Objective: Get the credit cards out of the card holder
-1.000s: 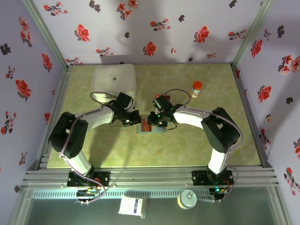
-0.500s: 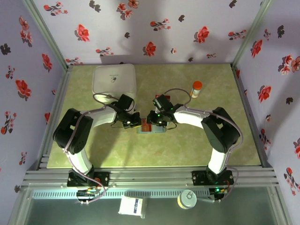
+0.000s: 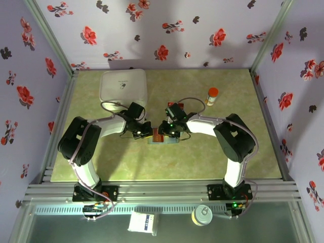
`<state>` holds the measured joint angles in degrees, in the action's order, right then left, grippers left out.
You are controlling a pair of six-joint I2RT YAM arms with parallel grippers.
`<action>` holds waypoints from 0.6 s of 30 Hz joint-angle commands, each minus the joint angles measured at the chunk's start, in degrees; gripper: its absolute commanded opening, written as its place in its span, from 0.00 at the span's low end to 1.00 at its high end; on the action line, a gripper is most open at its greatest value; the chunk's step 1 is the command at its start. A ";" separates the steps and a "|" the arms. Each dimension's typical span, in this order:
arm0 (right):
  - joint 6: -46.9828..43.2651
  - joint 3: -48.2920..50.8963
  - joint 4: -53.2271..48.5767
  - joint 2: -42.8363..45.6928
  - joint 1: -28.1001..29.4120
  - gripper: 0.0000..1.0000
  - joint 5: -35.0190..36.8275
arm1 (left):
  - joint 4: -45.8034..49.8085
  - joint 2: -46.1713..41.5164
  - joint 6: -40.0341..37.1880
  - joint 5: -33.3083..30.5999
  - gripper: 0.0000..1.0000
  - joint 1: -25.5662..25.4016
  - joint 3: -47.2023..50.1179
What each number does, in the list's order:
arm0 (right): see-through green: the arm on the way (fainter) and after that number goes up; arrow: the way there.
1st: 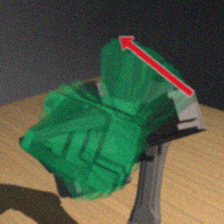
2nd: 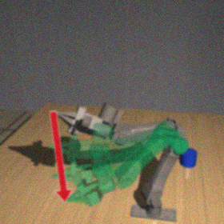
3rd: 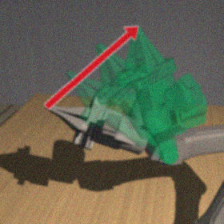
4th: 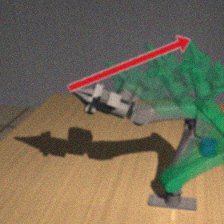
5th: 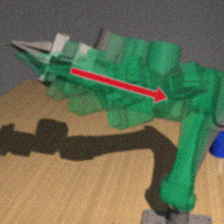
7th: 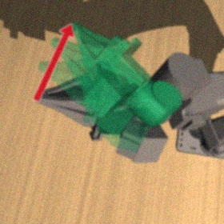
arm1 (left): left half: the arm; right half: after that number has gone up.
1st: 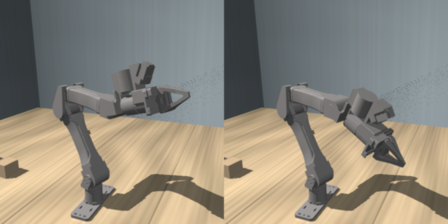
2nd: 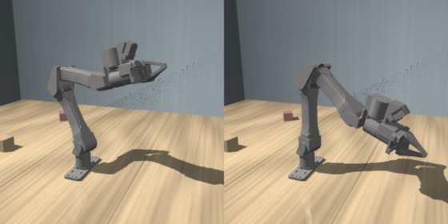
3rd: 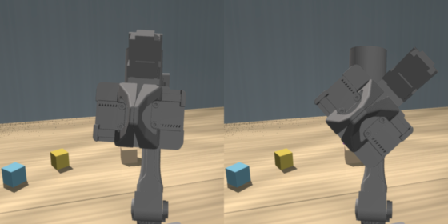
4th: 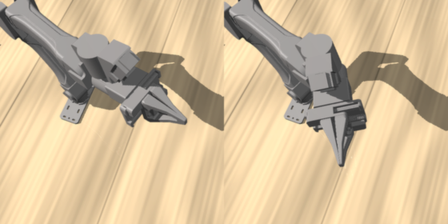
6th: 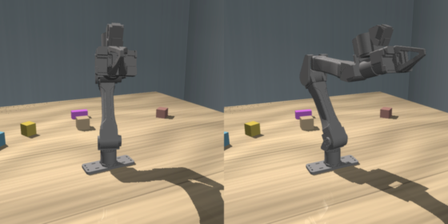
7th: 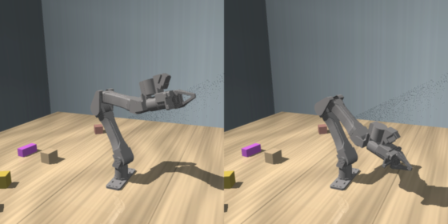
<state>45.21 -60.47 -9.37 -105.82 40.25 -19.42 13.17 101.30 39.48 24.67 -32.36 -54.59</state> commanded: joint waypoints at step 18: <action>-0.30 1.66 -1.30 0.49 -0.61 0.32 1.77 | 1.27 0.57 -0.02 -0.60 0.00 -0.24 1.33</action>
<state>45.19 -60.05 -8.80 -105.80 40.12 -19.51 13.08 101.30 39.48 24.64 -32.36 -54.54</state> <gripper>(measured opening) 0.318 0.051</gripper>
